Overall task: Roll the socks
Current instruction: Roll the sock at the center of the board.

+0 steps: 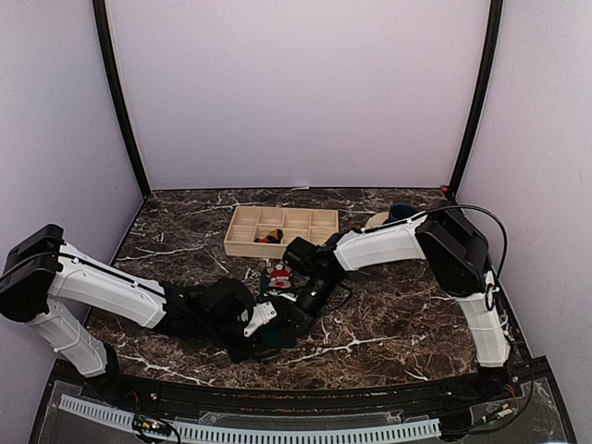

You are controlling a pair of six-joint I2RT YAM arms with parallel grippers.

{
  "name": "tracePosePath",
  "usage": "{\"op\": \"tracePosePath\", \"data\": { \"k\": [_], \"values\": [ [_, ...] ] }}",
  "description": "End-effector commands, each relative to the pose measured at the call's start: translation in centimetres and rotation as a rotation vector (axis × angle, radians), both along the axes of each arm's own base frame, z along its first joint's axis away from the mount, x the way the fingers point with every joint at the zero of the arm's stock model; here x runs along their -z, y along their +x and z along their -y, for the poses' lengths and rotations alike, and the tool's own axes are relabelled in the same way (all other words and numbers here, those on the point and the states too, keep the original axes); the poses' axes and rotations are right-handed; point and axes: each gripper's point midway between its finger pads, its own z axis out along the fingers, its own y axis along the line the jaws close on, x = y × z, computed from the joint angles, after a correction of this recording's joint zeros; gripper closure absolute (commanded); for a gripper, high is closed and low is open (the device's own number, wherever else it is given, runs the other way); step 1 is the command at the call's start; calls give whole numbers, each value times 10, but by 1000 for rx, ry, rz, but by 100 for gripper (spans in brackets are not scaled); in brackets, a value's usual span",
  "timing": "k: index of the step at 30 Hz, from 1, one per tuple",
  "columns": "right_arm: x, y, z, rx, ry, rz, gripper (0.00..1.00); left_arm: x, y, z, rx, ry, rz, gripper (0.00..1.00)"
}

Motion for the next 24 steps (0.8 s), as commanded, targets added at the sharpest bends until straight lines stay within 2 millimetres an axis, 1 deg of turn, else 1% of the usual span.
{"op": "tracePosePath", "data": {
  "k": [1, 3, 5, 6, 10, 13, 18, 24],
  "values": [
    [-4, 6, -9, -3, 33, 21, 96, -3, -2, 6, 16, -25, -50, 100],
    [-4, 6, -9, -1, 33, 23, 91, -3, -2, 4, 11, -27, -70, 100],
    [-6, 6, -9, 0, 37, 29, 79, -3, -2, 3, 7, -28, -86, 100],
    [-7, 7, -9, 3, 40, 31, 78, -3, -1, 2, 4, -29, -94, 100],
    [-12, 12, -8, 23, 53, 44, 76, -1, -1, 1, 0, -18, -122, 100],
    [-15, 18, -3, 49, 57, 53, 76, -1, -1, 1, -4, -26, -147, 100],
    [-18, 31, 5, 111, 76, 87, 76, -6, 0, 2, -1, -42, -194, 100],
    [-24, 42, 8, 176, 107, 135, 76, -12, 1, 2, 6, -55, -254, 100]
  ]
}}
